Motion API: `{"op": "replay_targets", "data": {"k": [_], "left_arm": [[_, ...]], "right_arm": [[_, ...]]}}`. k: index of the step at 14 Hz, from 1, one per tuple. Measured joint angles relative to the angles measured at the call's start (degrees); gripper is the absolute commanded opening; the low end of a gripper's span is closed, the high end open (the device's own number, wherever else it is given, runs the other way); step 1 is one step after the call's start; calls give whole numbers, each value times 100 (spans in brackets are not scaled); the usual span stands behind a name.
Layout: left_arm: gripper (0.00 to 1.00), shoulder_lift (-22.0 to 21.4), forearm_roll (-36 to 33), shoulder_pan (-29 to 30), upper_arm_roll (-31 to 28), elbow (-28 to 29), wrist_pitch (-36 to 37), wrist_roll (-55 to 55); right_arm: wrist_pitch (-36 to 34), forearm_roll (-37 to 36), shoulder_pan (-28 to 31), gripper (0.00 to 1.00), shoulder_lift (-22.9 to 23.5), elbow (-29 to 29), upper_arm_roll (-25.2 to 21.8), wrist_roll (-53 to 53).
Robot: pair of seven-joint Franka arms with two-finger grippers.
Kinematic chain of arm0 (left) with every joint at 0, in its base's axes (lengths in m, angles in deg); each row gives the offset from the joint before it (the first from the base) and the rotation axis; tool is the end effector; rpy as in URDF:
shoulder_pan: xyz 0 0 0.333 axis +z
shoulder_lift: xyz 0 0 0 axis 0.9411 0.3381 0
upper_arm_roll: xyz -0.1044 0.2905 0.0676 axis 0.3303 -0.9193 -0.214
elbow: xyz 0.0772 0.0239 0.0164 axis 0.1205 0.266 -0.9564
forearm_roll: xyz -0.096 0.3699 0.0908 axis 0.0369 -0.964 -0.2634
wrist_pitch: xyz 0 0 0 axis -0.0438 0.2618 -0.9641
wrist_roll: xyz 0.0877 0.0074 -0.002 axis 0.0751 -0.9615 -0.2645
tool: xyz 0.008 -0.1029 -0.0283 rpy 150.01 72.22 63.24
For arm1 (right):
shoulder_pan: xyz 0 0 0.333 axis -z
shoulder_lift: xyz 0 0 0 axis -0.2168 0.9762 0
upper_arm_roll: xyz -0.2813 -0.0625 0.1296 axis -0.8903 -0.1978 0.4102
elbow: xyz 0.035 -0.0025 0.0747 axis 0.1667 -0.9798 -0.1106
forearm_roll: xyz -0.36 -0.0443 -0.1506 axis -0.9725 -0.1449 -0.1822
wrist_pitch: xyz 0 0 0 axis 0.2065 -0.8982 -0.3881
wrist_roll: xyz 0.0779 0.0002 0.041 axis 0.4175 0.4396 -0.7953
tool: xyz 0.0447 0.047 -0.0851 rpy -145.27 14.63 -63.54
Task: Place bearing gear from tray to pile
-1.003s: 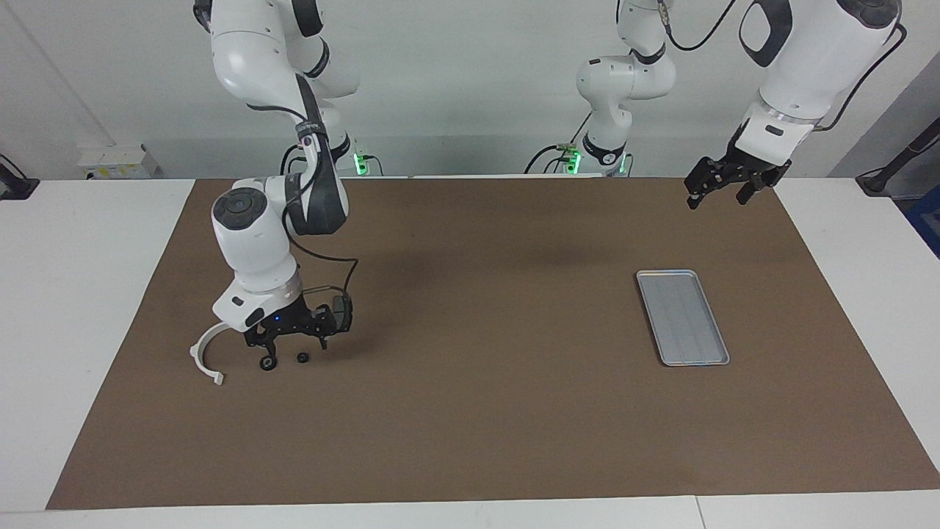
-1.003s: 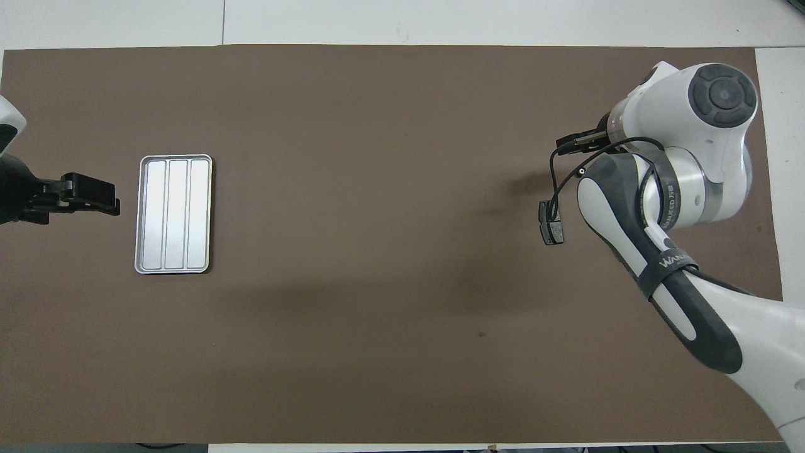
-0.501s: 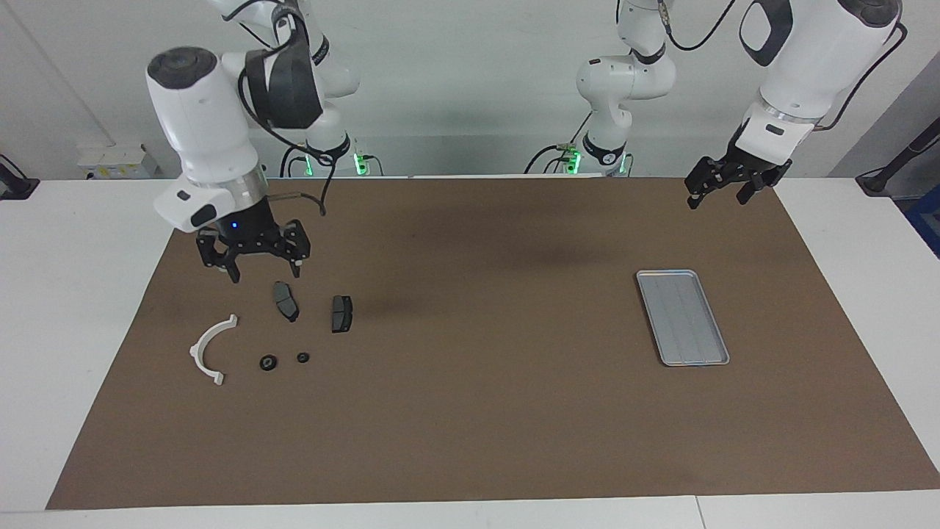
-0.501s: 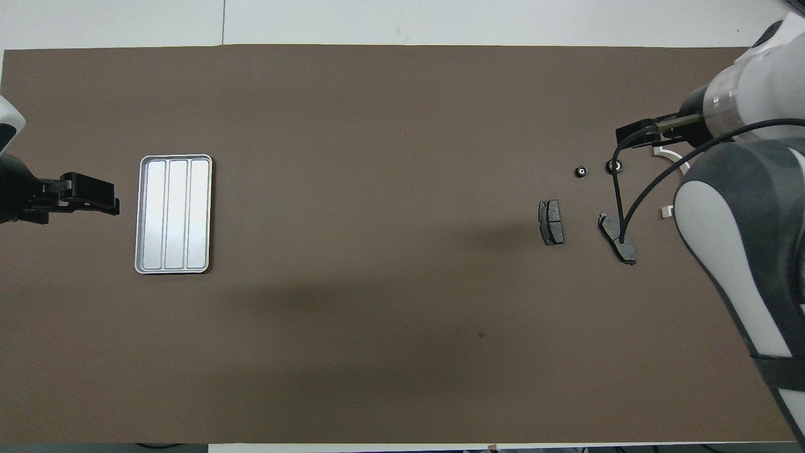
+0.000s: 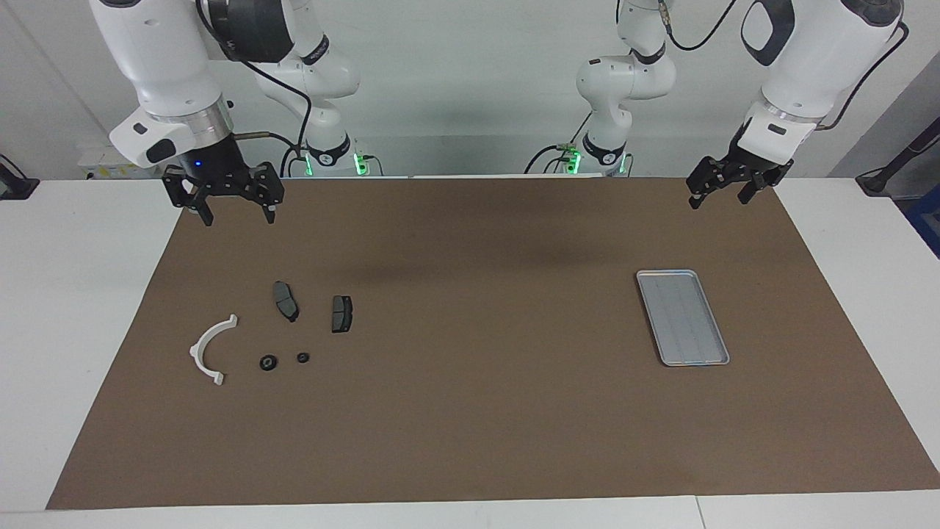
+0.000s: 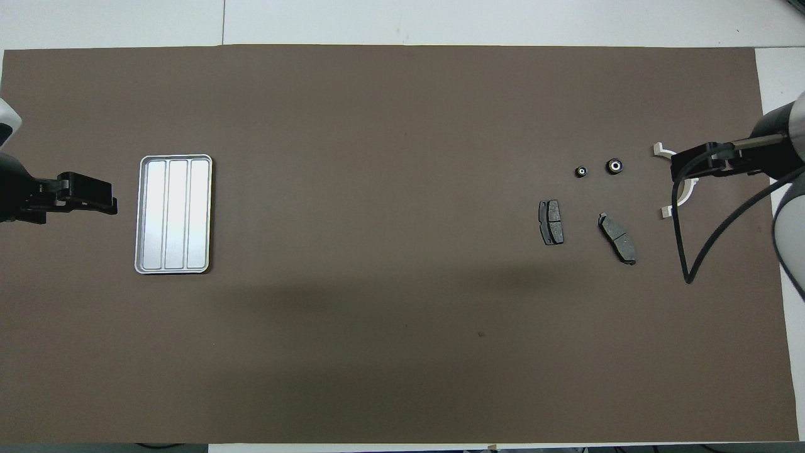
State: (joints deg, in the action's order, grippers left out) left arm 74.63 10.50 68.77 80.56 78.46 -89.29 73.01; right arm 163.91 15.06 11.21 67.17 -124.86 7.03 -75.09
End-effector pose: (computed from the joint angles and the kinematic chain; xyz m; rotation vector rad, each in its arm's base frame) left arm 0.5376 -0.0378 0.6079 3.1263 0.0773 -0.0368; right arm 0.5668 0.0104 0.6161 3.1112 0.0467 0.0426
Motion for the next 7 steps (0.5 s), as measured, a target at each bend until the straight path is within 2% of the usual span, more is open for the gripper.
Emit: {"op": "replay_targets", "data": {"k": [3,7], "left_arm": [[100,0,0,9,0,-1,-3,0],[100,0,0,17,0,-2,-7,1]], "right_arm": [[187,276,388,100,-164,-398,-21,-218],[356,286,485,100,-353,-681,-57,-251]]}}
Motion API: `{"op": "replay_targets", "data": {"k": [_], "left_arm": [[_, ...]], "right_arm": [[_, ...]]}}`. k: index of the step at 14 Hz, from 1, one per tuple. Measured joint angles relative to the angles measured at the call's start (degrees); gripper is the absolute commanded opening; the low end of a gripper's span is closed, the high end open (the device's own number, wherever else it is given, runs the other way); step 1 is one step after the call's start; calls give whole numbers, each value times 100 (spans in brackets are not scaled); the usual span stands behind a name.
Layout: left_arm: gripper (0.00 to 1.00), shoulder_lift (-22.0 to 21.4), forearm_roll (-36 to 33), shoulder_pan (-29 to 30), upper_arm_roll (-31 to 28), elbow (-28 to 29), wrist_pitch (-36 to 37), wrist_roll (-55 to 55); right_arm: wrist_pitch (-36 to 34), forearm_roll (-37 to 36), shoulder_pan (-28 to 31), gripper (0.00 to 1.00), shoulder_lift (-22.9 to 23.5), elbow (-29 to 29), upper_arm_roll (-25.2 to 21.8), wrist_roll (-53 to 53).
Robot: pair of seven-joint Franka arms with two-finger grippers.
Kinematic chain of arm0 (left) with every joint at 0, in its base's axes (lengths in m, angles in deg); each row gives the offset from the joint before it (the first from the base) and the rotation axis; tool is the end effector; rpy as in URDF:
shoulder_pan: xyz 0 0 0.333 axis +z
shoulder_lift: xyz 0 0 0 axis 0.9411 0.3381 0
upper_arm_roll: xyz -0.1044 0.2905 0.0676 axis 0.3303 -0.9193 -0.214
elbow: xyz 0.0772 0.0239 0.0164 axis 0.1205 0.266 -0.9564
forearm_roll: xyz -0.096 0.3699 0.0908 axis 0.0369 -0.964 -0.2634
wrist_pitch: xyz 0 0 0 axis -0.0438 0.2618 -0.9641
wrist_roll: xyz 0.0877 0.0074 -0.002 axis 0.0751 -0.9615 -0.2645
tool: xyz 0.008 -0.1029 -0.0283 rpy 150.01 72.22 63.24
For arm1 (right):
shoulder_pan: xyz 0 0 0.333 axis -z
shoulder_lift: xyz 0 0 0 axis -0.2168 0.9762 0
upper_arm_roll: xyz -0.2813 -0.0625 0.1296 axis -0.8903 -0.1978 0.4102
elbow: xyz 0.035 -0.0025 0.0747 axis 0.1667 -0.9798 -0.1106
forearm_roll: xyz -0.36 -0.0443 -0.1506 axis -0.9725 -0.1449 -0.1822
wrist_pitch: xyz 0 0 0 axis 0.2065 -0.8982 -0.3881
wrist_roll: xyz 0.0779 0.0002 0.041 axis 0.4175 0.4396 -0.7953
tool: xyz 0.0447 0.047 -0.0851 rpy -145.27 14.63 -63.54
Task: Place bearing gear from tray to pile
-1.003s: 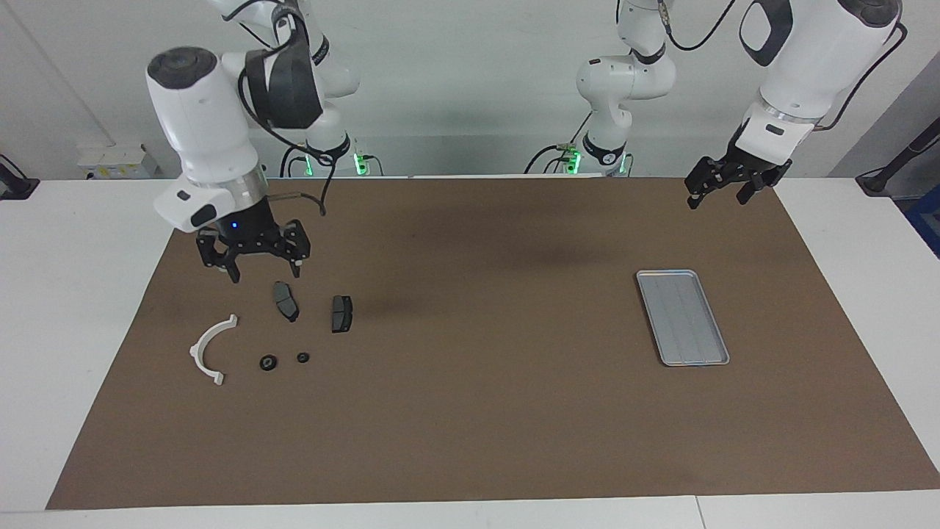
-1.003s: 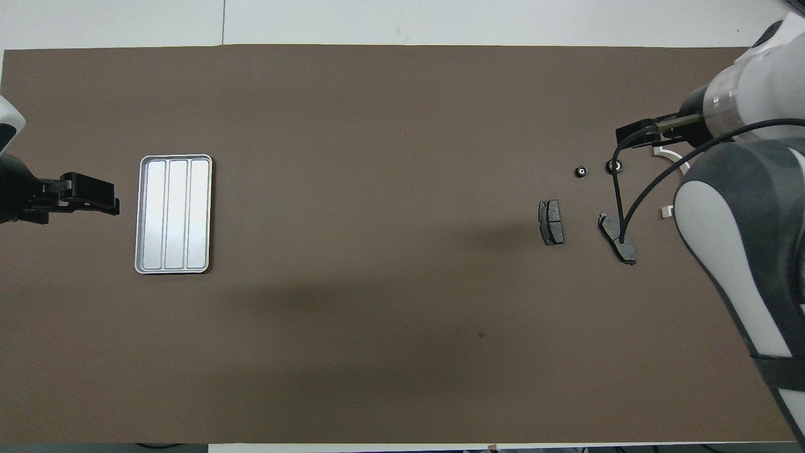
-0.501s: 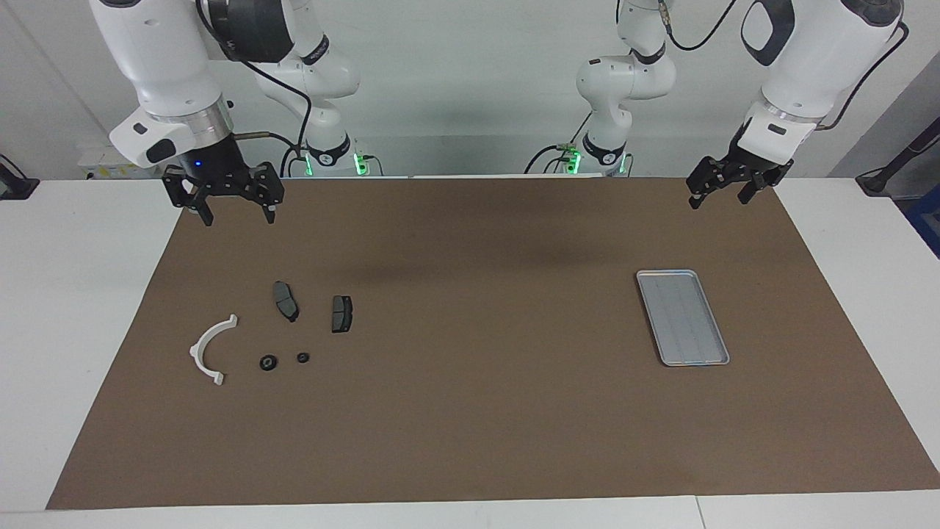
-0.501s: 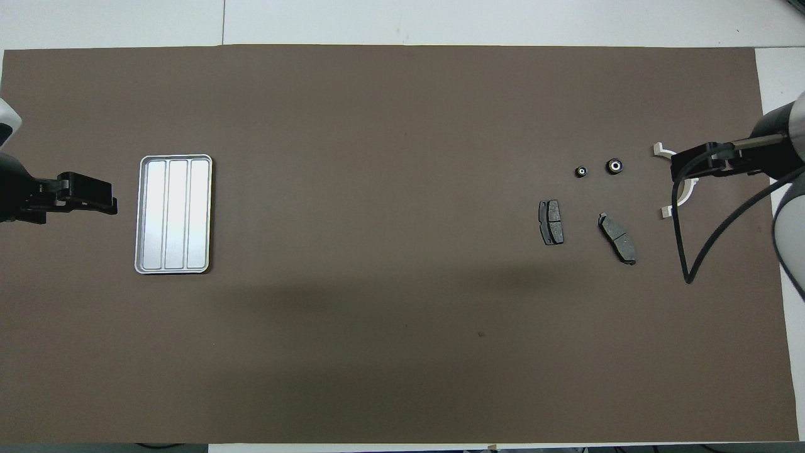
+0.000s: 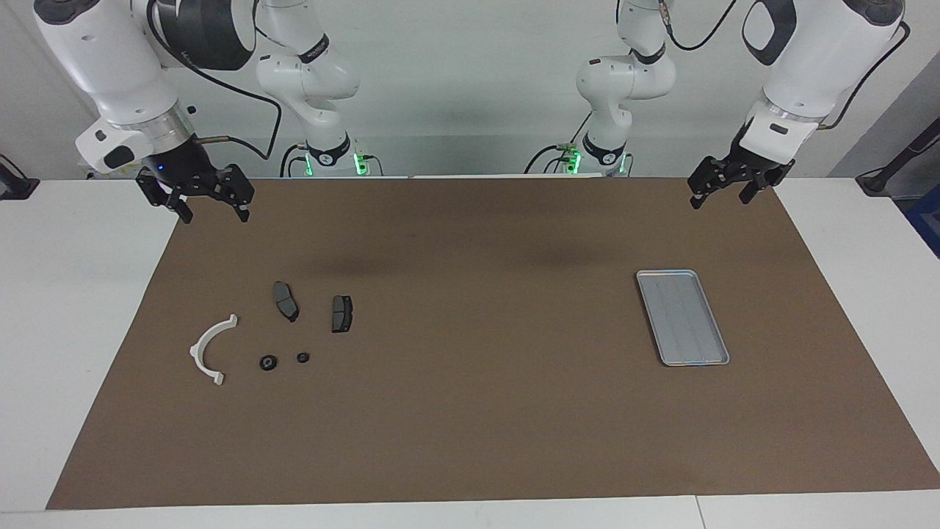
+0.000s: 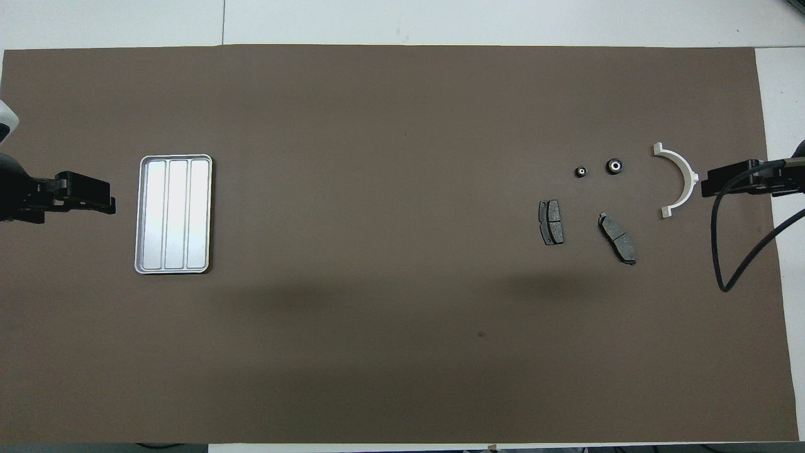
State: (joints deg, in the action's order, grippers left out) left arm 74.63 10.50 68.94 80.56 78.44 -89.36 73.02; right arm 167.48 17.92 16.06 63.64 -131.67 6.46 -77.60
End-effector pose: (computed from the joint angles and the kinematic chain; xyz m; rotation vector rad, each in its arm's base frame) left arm 0.5378 -0.0363 0.6082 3.1260 0.0816 -0.0344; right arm 0.5502 -0.0371 0.5993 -3.1228 0.0371 -0.0520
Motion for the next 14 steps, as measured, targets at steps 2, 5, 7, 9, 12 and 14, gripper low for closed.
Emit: {"op": "replay_targets", "data": {"k": [2,5,7,9,12,14], "left_arm": [[100,0,0,1,0,0,-2,0],[100,0,0,3,0,0,-4,0],[100,0,0,4,4,0,-5,0],[100,0,0,4,11,-1,-9,0],[100,0,0,5,11,-1,-15,0],[100,0,0,5,11,-1,-23,0]], "right_arm": [[133,0,0,100,-35,2,-14,0],[292,0,-9,100,-43,42,-11,0],[299,0,-18,99,-44,130,-4,0],[295,0,-18,99,-45,226,-1,0],[183,0,-18,99,-46,256,-2,0],[-134,0,-16,99,-48,265,-8,0]]}}
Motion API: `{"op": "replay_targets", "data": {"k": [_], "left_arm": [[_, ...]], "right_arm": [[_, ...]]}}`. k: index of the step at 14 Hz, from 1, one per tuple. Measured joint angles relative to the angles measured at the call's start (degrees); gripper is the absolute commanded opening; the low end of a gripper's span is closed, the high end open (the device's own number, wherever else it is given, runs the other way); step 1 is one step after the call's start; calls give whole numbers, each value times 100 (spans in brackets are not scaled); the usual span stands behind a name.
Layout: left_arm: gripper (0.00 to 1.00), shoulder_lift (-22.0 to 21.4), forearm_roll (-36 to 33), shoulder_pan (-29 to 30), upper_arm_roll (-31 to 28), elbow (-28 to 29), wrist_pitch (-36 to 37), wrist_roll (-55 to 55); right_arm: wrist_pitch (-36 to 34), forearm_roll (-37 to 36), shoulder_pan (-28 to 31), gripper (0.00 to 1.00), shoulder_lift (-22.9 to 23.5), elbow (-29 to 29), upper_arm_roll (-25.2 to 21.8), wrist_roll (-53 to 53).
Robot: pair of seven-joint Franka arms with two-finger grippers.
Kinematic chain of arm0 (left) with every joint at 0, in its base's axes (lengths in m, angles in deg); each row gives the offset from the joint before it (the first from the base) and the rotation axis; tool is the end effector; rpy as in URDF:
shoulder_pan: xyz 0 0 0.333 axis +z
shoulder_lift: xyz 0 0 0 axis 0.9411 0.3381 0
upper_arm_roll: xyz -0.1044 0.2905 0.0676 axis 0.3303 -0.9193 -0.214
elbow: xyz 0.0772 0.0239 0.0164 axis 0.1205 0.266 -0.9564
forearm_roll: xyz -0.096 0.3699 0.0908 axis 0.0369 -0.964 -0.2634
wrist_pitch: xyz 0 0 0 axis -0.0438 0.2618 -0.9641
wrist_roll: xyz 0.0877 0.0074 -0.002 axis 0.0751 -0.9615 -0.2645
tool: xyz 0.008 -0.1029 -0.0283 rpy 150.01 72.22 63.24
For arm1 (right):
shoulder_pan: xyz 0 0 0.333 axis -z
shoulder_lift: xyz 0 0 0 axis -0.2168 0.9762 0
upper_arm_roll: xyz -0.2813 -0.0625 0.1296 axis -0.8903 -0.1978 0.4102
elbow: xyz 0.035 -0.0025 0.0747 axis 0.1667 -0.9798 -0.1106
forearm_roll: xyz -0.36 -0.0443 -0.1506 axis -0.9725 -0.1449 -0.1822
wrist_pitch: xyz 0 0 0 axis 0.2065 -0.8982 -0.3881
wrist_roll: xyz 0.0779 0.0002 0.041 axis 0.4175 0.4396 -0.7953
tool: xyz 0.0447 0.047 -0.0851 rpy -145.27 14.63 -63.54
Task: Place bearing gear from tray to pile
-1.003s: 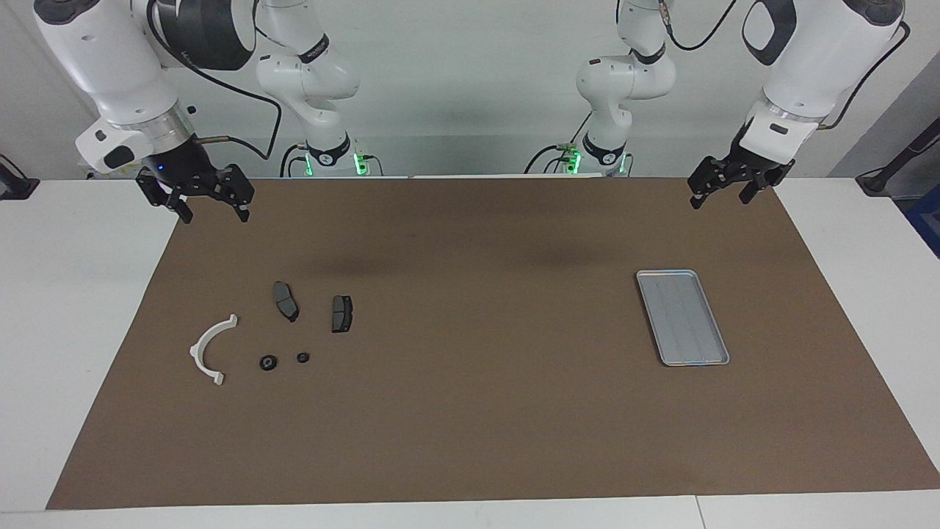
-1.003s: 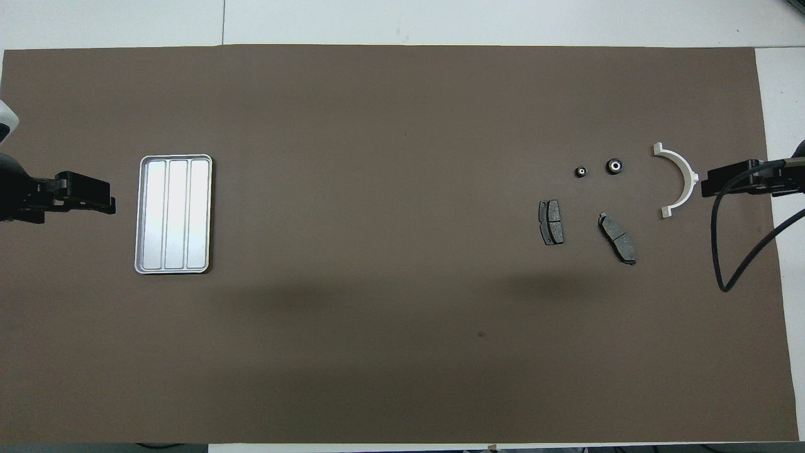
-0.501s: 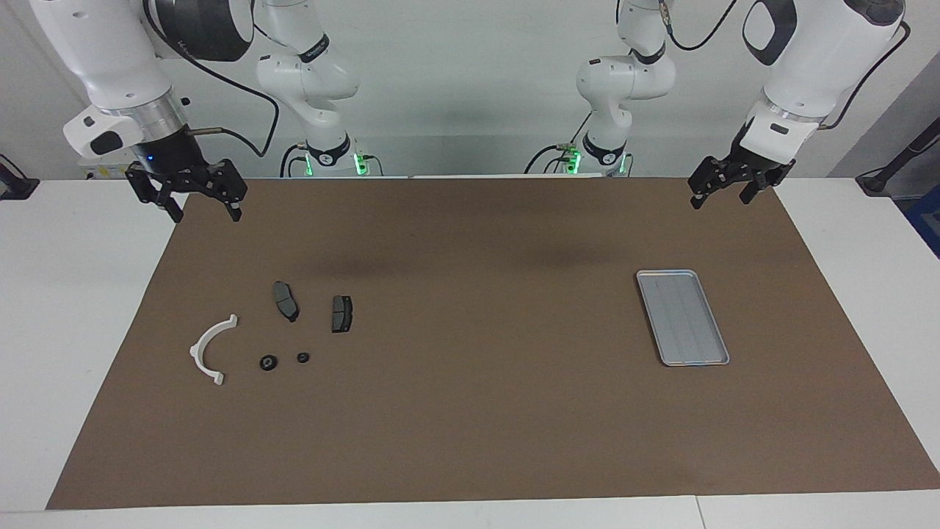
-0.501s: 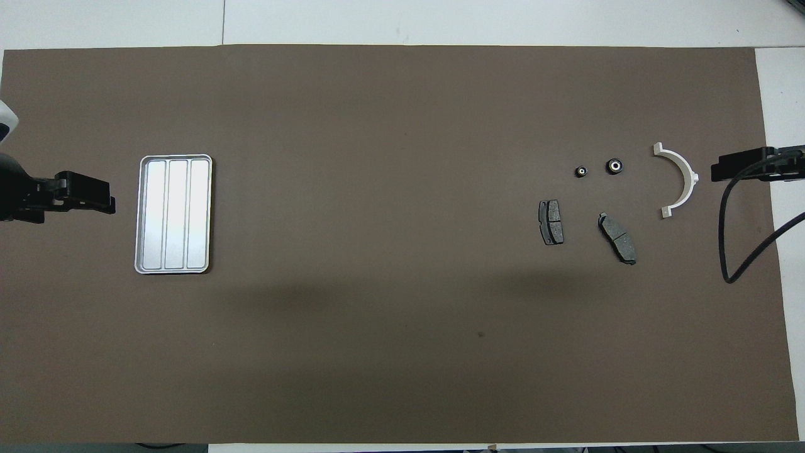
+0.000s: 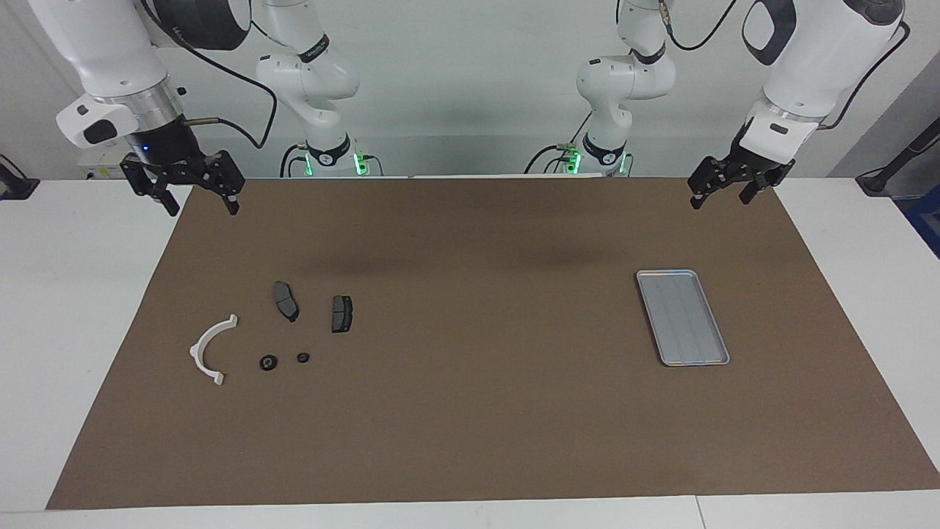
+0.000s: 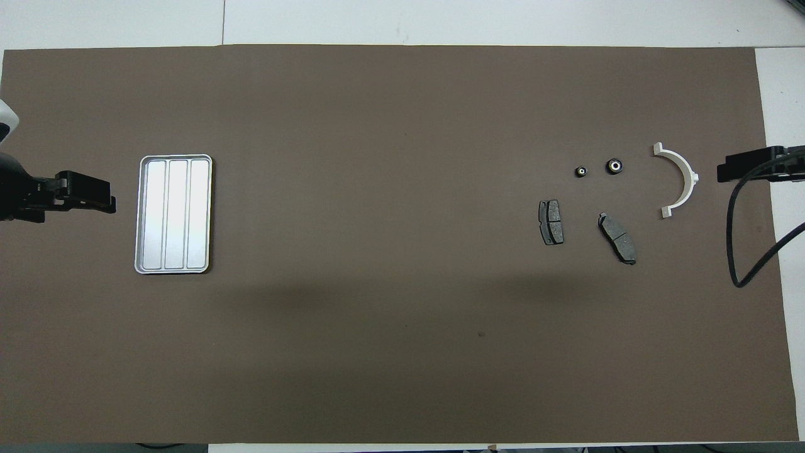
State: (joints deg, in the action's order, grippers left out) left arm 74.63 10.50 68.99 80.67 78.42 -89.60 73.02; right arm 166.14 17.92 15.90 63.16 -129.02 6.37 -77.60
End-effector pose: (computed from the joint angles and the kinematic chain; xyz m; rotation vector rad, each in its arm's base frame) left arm 0.5383 -0.0369 0.6087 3.1258 0.0800 -0.0273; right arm 0.5474 -0.0363 0.6239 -3.1232 0.0340 -0.1007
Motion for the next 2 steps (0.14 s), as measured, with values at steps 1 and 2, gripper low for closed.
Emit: {"op": "replay_targets", "data": {"k": [1,2], "left_arm": [[100,0,0,0,0,0,-2,0],[100,0,0,0,0,0,-5,0]], "right_arm": [[-198,0,0,99,-6,8,-2,0],[-358,0,0,99,-13,17,-3,0]]}}
